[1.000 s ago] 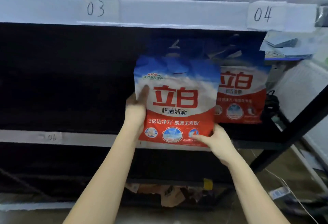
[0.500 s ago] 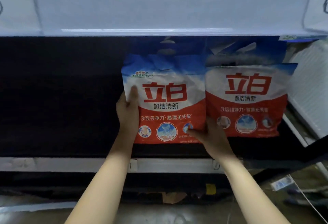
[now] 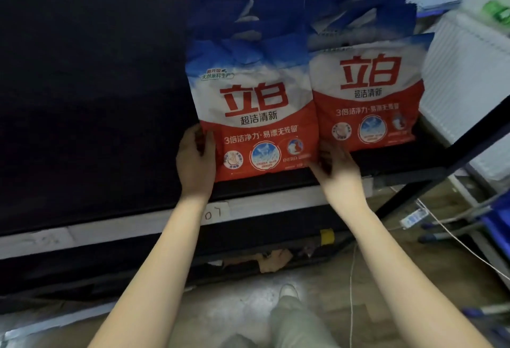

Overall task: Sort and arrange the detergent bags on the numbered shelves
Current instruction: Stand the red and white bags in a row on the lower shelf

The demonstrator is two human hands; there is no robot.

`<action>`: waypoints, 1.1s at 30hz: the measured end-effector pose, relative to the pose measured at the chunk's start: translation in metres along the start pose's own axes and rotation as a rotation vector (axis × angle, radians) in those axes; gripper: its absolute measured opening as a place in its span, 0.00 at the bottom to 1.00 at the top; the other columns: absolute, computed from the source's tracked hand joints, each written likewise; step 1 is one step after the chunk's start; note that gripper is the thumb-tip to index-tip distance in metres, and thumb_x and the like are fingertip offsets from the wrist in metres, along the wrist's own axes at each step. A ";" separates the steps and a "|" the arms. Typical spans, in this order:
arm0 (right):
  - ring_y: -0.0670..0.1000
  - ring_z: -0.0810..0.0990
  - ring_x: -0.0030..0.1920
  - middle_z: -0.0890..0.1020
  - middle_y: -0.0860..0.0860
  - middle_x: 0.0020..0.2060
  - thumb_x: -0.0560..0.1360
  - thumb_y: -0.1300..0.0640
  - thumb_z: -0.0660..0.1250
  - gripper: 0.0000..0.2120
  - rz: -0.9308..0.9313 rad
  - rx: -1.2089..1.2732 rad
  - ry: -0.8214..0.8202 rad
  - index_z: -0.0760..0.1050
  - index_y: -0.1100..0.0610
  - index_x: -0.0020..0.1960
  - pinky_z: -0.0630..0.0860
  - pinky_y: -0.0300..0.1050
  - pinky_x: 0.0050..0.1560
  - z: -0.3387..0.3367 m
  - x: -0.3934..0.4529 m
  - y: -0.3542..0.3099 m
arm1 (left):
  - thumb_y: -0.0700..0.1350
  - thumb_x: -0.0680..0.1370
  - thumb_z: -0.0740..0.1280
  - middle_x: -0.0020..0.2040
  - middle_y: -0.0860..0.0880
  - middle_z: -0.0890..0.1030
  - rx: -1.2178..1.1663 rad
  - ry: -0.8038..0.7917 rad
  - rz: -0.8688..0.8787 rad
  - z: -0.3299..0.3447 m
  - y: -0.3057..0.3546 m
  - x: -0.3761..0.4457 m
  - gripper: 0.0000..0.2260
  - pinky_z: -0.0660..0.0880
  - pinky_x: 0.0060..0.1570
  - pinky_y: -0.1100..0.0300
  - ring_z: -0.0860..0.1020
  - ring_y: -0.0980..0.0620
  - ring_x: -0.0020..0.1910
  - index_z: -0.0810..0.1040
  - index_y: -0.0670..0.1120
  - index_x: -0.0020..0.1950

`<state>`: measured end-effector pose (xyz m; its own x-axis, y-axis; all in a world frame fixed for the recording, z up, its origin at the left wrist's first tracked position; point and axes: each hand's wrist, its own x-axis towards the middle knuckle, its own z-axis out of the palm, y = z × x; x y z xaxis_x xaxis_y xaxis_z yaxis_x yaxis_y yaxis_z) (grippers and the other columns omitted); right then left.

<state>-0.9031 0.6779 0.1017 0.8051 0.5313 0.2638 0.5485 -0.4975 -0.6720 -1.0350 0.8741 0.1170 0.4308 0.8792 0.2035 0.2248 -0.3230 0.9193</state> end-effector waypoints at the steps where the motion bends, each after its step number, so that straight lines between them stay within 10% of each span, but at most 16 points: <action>1: 0.59 0.77 0.57 0.78 0.59 0.57 0.75 0.57 0.68 0.20 0.004 -0.018 0.005 0.72 0.63 0.64 0.71 0.41 0.54 -0.003 -0.009 -0.001 | 0.49 0.81 0.59 0.60 0.50 0.77 0.046 -0.010 0.007 -0.004 -0.003 -0.006 0.14 0.72 0.56 0.59 0.75 0.55 0.57 0.72 0.46 0.65; 11: 0.47 0.65 0.69 0.70 0.49 0.68 0.79 0.56 0.61 0.22 -0.138 -0.173 -0.125 0.63 0.55 0.72 0.59 0.36 0.65 -0.039 -0.091 -0.044 | 0.42 0.79 0.61 0.55 0.48 0.79 0.374 -0.193 0.522 -0.034 0.026 -0.079 0.11 0.74 0.53 0.58 0.74 0.51 0.56 0.78 0.45 0.58; 22: 0.53 0.74 0.59 0.79 0.56 0.58 0.76 0.58 0.63 0.17 -0.539 -0.290 0.309 0.73 0.61 0.63 0.63 0.35 0.60 -0.208 -0.057 -0.164 | 0.42 0.77 0.61 0.49 0.45 0.81 0.241 0.088 1.380 -0.079 0.223 -0.062 0.10 0.72 0.48 0.57 0.76 0.47 0.50 0.81 0.42 0.50; 33: 0.53 0.74 0.62 0.78 0.54 0.61 0.78 0.56 0.62 0.16 -0.426 -0.360 0.261 0.73 0.58 0.65 0.66 0.43 0.63 -0.289 0.095 -0.184 | 0.47 0.80 0.57 0.56 0.43 0.78 0.629 0.118 1.182 -0.054 0.340 0.046 0.13 0.67 0.52 0.52 0.72 0.43 0.57 0.78 0.44 0.57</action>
<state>-0.8623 0.6214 0.4501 0.5018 0.5716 0.6492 0.8394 -0.5031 -0.2059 -0.9858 0.8233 0.4568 0.5737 -0.0223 0.8188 0.1476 -0.9804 -0.1302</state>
